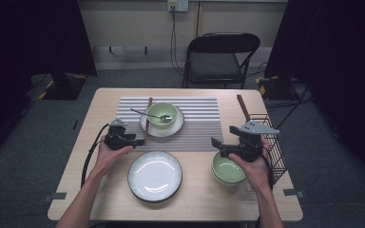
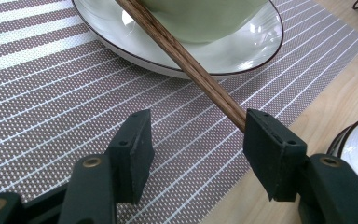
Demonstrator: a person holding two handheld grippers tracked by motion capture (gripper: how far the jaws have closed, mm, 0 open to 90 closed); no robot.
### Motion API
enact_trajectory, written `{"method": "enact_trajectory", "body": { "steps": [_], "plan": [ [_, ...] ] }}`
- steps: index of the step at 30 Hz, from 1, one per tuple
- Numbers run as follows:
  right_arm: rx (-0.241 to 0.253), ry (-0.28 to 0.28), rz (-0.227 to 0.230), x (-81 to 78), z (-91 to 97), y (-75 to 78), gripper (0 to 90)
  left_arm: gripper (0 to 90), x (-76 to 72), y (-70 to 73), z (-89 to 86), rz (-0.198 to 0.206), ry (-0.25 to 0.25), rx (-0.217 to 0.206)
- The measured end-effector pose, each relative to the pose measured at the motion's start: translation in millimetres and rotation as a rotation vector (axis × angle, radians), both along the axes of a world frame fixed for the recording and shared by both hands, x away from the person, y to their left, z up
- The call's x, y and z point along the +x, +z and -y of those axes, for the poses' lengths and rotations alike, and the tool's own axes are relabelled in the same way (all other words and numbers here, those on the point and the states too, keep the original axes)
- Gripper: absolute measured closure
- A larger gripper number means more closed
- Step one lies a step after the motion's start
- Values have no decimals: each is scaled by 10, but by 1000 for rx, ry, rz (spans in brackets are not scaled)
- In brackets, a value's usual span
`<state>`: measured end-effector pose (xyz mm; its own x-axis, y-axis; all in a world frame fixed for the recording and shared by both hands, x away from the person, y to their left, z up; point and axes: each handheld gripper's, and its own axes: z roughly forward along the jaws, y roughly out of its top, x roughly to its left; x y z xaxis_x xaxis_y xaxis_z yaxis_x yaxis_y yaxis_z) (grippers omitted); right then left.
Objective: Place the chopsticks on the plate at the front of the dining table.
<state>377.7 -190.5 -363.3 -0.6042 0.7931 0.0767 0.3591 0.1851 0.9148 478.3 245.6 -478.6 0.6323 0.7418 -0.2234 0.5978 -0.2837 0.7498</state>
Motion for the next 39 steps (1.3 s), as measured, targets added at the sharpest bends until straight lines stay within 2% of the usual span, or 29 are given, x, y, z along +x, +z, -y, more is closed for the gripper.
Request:
{"method": "enact_trajectory", "body": {
  "steps": [3,6,15,19,24,29,30,34,36,39],
  "plan": [
    [0,1,4,2,5,0,157,412,4,-8,-3,-4,1,4],
    [2,1,4,3,6,-1,158,398,4,-6,-3,-7,18,-12],
    [1,-2,5,-6,21,6,157,370,-8,7,-2,-6,5,-4],
    [1,-3,5,-6,16,5,157,341,-38,38,6,0,-3,-22],
    [3,-3,5,-8,9,4,157,264,-78,59,51,13,-20,27],
    [2,1,1,-4,1,-1,157,266,-77,53,83,21,-22,26],
    [1,4,2,-4,-2,-2,157,267,-71,45,88,21,-17,38],
    [4,2,6,0,7,0,157,264,-54,22,83,14,-13,28],
    [5,-1,4,-3,13,2,157,263,-48,20,80,14,-17,40],
    [8,-3,5,-5,22,5,157,258,-54,25,88,17,-12,30]
  ]
}}
